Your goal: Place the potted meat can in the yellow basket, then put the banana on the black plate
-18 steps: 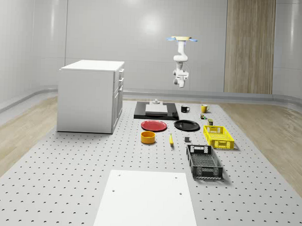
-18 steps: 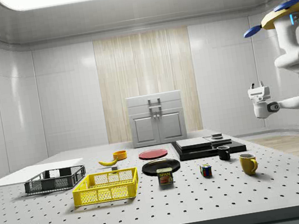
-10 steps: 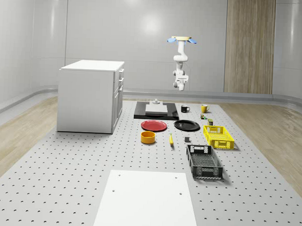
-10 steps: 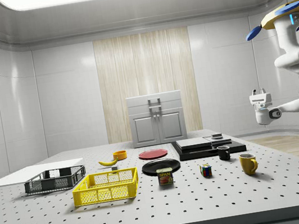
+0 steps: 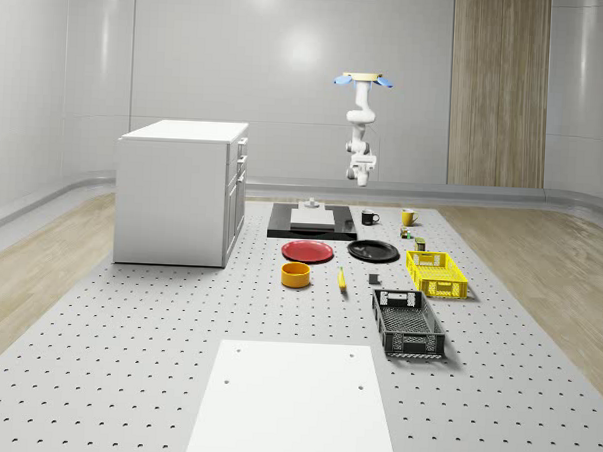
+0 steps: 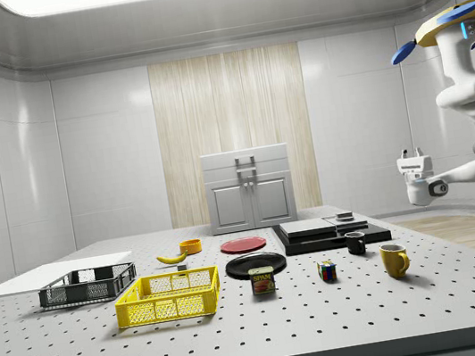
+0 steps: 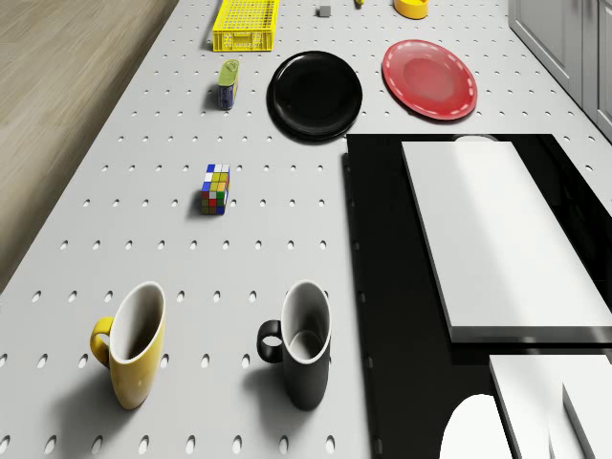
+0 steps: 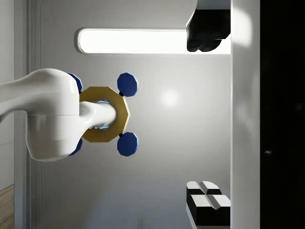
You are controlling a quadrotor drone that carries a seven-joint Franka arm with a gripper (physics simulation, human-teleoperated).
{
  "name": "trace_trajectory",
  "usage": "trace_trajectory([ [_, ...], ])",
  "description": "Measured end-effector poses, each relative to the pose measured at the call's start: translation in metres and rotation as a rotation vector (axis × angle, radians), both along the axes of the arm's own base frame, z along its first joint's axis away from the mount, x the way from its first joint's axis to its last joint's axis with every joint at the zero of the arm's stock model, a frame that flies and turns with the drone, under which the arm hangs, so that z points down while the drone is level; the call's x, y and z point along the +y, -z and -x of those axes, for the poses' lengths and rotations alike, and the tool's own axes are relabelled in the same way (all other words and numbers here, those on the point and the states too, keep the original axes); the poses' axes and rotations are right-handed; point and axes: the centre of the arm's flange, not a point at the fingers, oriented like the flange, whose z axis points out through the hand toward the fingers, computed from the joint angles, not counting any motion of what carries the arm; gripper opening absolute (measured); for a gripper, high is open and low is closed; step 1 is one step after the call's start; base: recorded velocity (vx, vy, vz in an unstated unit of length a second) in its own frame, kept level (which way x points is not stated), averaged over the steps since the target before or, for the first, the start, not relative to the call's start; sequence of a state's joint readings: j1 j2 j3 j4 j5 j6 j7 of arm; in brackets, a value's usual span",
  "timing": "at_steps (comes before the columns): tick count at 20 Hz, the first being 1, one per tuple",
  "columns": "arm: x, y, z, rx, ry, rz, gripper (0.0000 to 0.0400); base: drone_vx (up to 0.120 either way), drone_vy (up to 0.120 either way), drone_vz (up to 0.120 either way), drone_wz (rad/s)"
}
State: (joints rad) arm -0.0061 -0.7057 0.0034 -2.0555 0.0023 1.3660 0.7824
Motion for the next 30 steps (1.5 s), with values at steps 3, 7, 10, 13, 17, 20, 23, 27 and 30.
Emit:
trace_trajectory([
  [3, 0.0, -0.0026, -0.0001, -0.002, 0.0, 0.0, 0.04, 0.067, 0.12, 0.0, 0.0],
  [7, 0.0, -0.0042, 0.0001, -0.005, 0.0, 0.0, 0.04, 0.12, 0.12, 0.0, 0.0],
  [10, 0.0, -0.0047, 0.0002, -0.008, 0.0, 0.0, 0.04, 0.12, 0.12, 0.0, 0.0],
  [13, 0.0001, -0.005, 0.0004, -0.01, 0.0, 0.001, 0.04, 0.12, 0.12, 0.0, 0.0],
  [17, 0.0001, -0.0051, 0.0007, -0.013, 0.0, 0.001, 0.04, 0.12, 0.12, 0.0, 0.0],
  [20, 0.0002, -0.0052, 0.0009, -0.015, 0.0, 0.002, 0.04, 0.12, 0.12, 0.0, 0.0],
  [23, 0.0004, -0.0052, 0.0012, -0.018, 0.0, 0.004, 0.04, 0.12, 0.12, 0.0, 0.0],
  [27, 0.0007, -0.0052, 0.0015, -0.021, 0.0, 0.007, 0.04, 0.12, 0.12, 0.0, 0.0],
  [30, 0.0012, -0.0052, 0.0017, -0.023, 0.0, 0.012, 0.04, 0.12, 0.12, 0.0, 0.0],
])
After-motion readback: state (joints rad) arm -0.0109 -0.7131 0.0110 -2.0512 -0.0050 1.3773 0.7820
